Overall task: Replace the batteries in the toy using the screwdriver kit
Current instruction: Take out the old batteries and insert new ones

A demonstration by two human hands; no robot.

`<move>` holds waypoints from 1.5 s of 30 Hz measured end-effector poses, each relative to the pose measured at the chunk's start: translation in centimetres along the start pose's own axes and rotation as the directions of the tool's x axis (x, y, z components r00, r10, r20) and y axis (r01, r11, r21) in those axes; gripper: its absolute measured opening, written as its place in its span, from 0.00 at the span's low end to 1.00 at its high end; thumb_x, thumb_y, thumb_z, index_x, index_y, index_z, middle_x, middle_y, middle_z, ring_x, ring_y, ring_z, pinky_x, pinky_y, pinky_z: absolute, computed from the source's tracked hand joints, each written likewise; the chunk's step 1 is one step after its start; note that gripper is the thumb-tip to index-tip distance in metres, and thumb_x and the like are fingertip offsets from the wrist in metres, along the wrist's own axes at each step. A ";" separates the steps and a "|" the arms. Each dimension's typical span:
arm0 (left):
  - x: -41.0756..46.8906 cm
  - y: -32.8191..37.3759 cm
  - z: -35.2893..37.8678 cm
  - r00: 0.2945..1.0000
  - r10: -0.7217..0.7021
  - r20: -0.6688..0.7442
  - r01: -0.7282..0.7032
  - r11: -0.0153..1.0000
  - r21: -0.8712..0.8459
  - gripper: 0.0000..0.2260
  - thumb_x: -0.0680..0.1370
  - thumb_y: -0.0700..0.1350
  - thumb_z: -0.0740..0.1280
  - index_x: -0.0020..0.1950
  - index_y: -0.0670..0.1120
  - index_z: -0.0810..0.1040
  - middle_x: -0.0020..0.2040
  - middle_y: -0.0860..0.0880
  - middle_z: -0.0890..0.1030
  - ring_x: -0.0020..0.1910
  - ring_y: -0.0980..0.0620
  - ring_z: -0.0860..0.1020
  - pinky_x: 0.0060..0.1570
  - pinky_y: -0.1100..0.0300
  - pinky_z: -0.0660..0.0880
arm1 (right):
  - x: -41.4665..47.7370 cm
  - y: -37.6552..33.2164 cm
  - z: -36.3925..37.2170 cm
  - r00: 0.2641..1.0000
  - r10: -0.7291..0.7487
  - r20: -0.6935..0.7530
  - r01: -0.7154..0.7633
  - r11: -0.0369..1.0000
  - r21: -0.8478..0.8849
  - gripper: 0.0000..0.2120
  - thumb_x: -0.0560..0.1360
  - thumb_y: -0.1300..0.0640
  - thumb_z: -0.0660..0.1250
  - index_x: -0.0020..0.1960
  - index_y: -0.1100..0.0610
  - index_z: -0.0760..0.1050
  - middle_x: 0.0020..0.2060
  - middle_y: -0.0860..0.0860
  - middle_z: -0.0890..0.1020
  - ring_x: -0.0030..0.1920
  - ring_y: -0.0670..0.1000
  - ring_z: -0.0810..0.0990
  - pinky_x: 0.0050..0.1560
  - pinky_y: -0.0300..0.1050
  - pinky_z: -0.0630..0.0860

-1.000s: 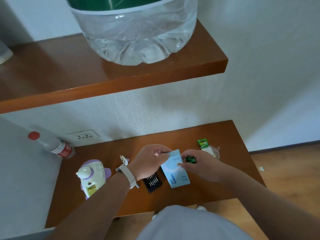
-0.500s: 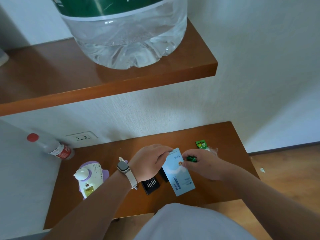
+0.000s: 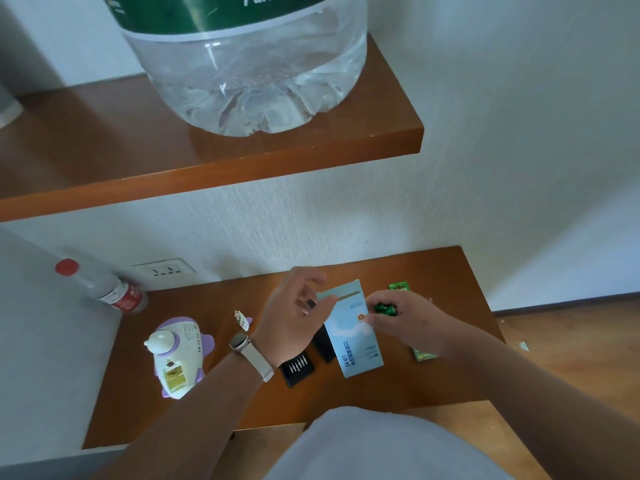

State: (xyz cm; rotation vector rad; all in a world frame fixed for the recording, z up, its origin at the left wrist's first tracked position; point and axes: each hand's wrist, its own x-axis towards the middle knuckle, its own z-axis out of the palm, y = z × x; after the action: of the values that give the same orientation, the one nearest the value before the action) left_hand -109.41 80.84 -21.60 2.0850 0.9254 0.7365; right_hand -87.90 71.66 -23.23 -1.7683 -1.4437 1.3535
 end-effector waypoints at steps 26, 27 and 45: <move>-3.2 1.3 2.5 0.922 -0.365 0.128 0.384 0.821 -0.423 0.17 0.76 0.41 0.73 0.60 0.57 0.75 0.57 0.58 0.83 0.56 0.53 0.83 0.47 0.59 0.82 | -3.5 -0.3 1.0 0.997 -0.045 -0.059 0.054 0.985 0.163 0.07 0.81 0.50 0.64 0.55 0.49 0.78 0.54 0.37 0.81 0.43 0.32 0.79 0.34 0.31 0.73; -3.3 1.4 2.6 0.914 -0.385 0.131 0.402 0.801 -0.444 0.16 0.76 0.40 0.74 0.59 0.56 0.75 0.58 0.55 0.83 0.56 0.53 0.83 0.46 0.59 0.82 | -3.6 -0.2 1.1 0.997 -0.044 -0.061 0.054 0.985 0.166 0.06 0.80 0.51 0.64 0.54 0.49 0.79 0.54 0.36 0.81 0.46 0.33 0.80 0.35 0.32 0.74; -4.2 1.3 -0.1 0.960 -0.267 0.080 0.273 0.959 -0.078 0.16 0.76 0.46 0.75 0.58 0.59 0.74 0.58 0.57 0.82 0.52 0.59 0.82 0.52 0.63 0.81 | -1.6 -6.0 -1.4 0.938 -0.252 -0.239 0.241 0.968 -0.074 0.04 0.75 0.45 0.67 0.46 0.43 0.73 0.38 0.44 0.79 0.30 0.40 0.73 0.29 0.32 0.71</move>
State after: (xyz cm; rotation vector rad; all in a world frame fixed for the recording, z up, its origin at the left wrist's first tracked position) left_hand -111.39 76.93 -21.36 1.8476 1.0921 0.5482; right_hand -89.25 72.43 -17.11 -1.6490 -1.5046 0.9454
